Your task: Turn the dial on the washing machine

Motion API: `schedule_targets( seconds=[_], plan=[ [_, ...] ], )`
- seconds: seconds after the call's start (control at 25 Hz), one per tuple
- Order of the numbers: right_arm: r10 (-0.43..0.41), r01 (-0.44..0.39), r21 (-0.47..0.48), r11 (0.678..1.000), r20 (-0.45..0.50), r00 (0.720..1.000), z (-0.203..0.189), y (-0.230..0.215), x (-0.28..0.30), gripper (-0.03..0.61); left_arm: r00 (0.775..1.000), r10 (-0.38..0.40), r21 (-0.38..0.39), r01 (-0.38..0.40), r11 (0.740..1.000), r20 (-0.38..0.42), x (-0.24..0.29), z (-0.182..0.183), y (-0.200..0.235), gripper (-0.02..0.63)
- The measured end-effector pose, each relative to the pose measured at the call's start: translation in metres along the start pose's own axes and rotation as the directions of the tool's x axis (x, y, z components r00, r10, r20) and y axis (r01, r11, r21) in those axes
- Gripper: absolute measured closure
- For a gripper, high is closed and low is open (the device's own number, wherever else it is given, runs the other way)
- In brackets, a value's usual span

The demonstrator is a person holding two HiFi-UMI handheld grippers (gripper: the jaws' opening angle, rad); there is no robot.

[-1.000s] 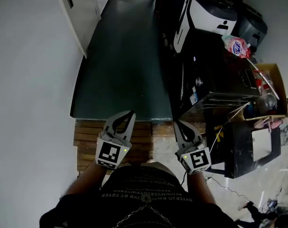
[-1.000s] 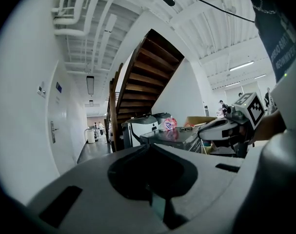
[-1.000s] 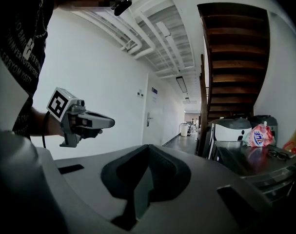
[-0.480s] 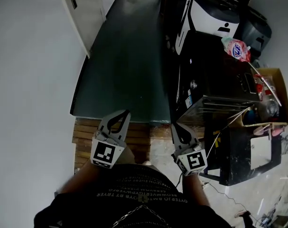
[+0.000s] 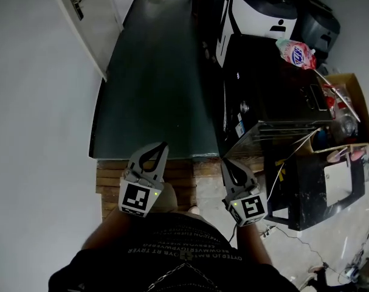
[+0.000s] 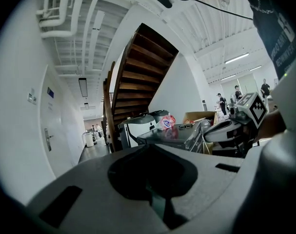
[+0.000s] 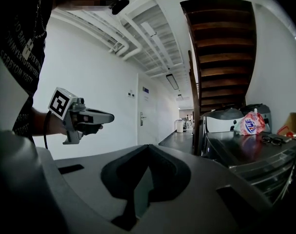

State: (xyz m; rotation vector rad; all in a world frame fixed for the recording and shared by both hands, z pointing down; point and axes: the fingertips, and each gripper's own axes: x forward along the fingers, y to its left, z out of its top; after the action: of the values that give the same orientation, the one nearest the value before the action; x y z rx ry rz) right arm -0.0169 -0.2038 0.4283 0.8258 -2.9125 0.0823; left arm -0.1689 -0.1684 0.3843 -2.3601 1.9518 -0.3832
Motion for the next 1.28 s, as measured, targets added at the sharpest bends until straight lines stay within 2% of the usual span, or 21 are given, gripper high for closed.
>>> schedule_targets(
  seconds=[0.24, 0.4, 0.52, 0.92, 1.12, 1.28],
  plan=[
    [-0.059, 0.059, 0.01, 0.998, -0.027, 0.998, -0.005, -0.008, 0.042, 0.581, 0.995, -0.091, 0.039, 0.092, 0.995, -0.028, 0.033, -0.02, 0.033, 0.607],
    [-0.093, 0.093, 0.012, 0.996, -0.038, 0.995, -0.002, -0.01, 0.078, 0.581, 0.993, -0.114, 0.051, 0.114, 0.992, -0.01, 0.054, -0.023, 0.074, 0.607],
    [-0.09, 0.09, -0.005, 0.996, -0.048, 0.995, 0.005, -0.007, 0.112, 0.581, 0.994, -0.109, 0.06, 0.108, 0.992, 0.001, 0.068, -0.025, 0.11, 0.607],
    [-0.089, 0.086, -0.053, 0.995, -0.045, 0.995, 0.078, 0.03, 0.201, 0.581, 0.991, -0.134, 0.011, 0.134, 0.991, 0.017, 0.08, -0.008, 0.213, 0.607],
    [-0.105, 0.103, -0.045, 0.994, -0.043, 0.994, 0.084, 0.036, 0.209, 0.581, 0.987, -0.161, 0.007, 0.161, 0.987, 0.004, 0.082, -0.007, 0.225, 0.607],
    [-0.121, 0.119, -0.032, 0.992, -0.044, 0.992, 0.063, 0.033, 0.187, 0.581, 0.985, -0.175, 0.009, 0.175, 0.985, 0.008, 0.08, -0.015, 0.201, 0.607]
  ],
)
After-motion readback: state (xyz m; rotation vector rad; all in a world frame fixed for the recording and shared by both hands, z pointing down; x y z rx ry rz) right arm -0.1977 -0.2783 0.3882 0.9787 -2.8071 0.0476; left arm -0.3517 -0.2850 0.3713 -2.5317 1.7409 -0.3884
